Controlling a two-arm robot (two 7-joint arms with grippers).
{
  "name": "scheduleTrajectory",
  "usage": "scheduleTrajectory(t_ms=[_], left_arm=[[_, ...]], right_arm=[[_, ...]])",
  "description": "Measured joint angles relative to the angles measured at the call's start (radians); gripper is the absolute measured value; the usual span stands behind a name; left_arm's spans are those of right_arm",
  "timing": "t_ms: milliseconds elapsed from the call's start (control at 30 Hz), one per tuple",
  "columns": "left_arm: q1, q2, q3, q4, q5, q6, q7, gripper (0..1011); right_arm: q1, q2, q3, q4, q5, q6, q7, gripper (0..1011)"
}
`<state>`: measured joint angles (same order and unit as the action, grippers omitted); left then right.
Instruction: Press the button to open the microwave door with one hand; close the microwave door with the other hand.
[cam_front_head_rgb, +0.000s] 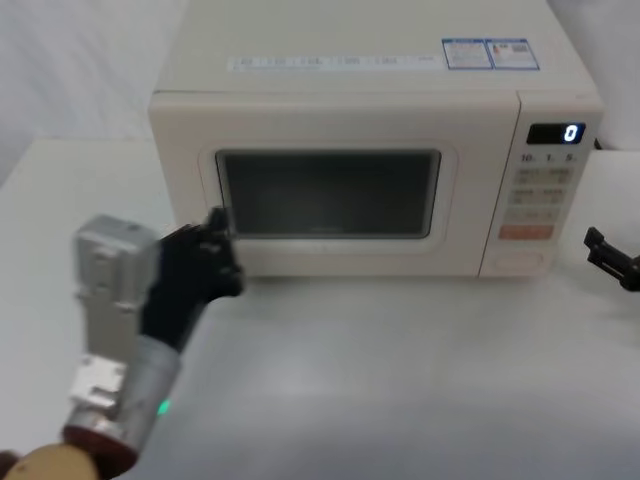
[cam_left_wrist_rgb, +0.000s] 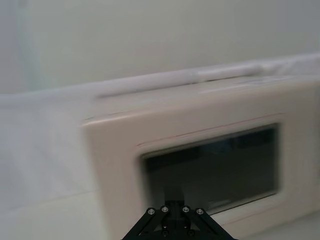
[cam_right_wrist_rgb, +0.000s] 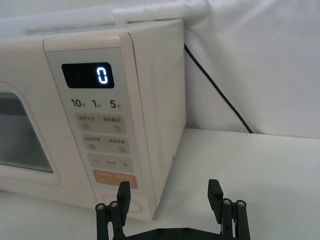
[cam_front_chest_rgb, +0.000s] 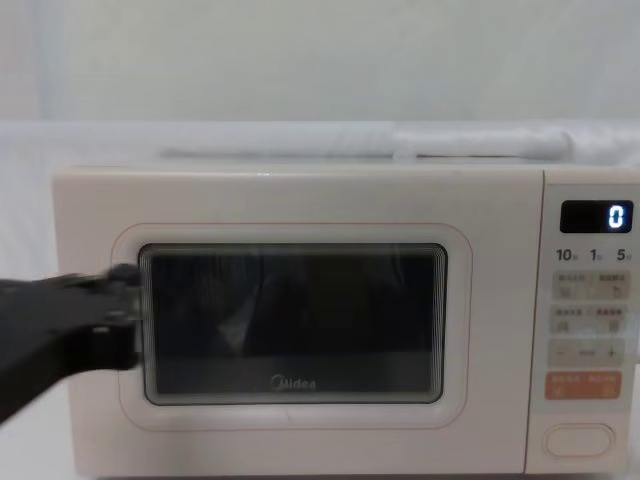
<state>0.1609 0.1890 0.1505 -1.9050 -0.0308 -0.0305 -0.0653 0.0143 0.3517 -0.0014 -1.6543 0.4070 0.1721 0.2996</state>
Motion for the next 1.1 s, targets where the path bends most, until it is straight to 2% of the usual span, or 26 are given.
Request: scheduleTrajectory(t_ms=[233, 633, 867, 1100], left_arm=[[0.059, -0.008, -0.113, -0.023, -0.028, -0.006, 0.027, 0], [0.101, -0.033, -0.249, -0.017, -0.078, -0.011, 0.036, 0], [0.100, -0.057, -0.299, 0.022, -0.103, -0.011, 0.032, 0], [0.082, -0.071, -0.313, 0.066, -0.114, -0.012, 0.009, 0]], right_arm=[[0.000, 0.000, 0.000, 0.000, 0.000, 0.000, 0.000, 1002], [0.000, 0.000, 0.000, 0.000, 0.000, 0.000, 0.000, 1002], [0.000, 0.000, 0.000, 0.000, 0.000, 0.000, 0.000, 1002], [0.000, 0.000, 0.000, 0.000, 0.000, 0.000, 0.000, 1002]])
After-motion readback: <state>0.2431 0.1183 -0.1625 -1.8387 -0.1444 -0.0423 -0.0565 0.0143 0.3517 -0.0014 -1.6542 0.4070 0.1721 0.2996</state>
